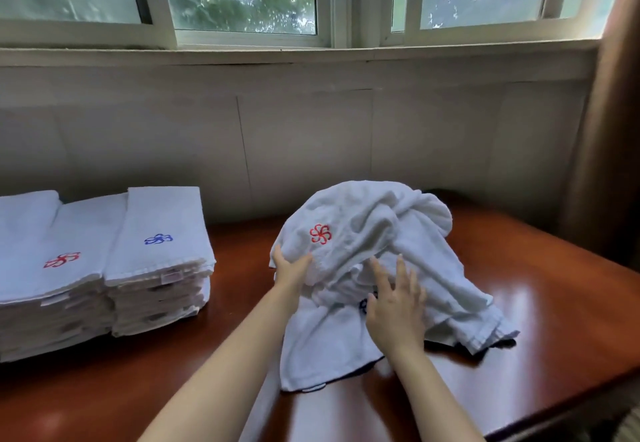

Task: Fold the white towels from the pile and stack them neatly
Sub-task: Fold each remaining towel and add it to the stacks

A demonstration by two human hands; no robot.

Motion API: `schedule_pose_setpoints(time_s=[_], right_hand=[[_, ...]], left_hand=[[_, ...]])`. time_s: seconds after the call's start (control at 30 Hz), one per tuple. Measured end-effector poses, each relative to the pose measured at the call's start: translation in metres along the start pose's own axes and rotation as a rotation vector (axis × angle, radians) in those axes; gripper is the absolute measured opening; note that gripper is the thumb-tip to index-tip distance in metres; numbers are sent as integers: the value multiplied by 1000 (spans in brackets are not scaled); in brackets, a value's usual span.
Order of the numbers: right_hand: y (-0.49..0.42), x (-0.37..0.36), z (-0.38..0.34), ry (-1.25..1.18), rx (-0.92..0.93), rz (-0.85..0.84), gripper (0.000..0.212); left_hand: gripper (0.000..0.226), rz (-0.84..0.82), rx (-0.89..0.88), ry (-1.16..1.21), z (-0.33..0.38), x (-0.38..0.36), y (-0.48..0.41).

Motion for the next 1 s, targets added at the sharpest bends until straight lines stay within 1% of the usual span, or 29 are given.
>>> schedule_pose_setpoints(time_s=[0.07, 0.13, 0.2, 0.23, 0.37, 0.5, 0.57, 0.63, 0.73, 0.8, 0.83, 0.9, 0.93, 1.0], right_hand=[[-7, -17, 11, 58, -41, -103, 64], [-9, -27, 16, 89, -62, -173, 61], [-13, -28, 16, 66, -90, -190, 60], [-15, -27, 14, 23, -115, -184, 59], [-17, -17, -3, -176, -184, -121, 62], [-11, 2, -31, -346, -74, 56, 78], [-8, 7, -44, -317, -8, 59, 84], [-3, 9, -57, -269, 24, 52, 84], [1, 18, -70, -359, 19, 162, 78], [3, 25, -73, -401, -5, 239, 69], [4, 27, -73, -397, -18, 264, 63], [9, 29, -72, -365, -51, 281, 47], [13, 28, -74, -331, -52, 263, 41], [22, 20, -87, -254, 31, 186, 36]], left_hand=[[77, -16, -3, 13, -1, 0, -17], [55, 30, -18, -9, -3, 5, -27], [37, 48, -45, 1, -1, 6, -28], [33, 27, -50, 21, 2, 5, -25], [32, -88, -36, 68, 23, 4, 5], [39, -224, -69, 79, 45, 15, 48], [46, -265, -130, 32, 59, 27, 72], [50, -310, -205, -33, 70, 41, 95], [51, -390, -277, -103, 82, 65, 130], [51, -426, -308, -97, 86, 82, 148], [50, -419, -322, -103, 86, 93, 154], [49, -352, -330, -167, 83, 116, 159], [49, -304, -318, -190, 79, 128, 159], [47, -219, -259, -153, 69, 154, 157]])
Point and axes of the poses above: each hand's wrist, its own y-axis away from the middle knuckle, its own x-axis out of the back of the hand, z = x × y, the point moved 7 cm from there along -y, towards the middle knuckle, and after that the axes turned 13 degrees about -y, right-handed, at the moved point
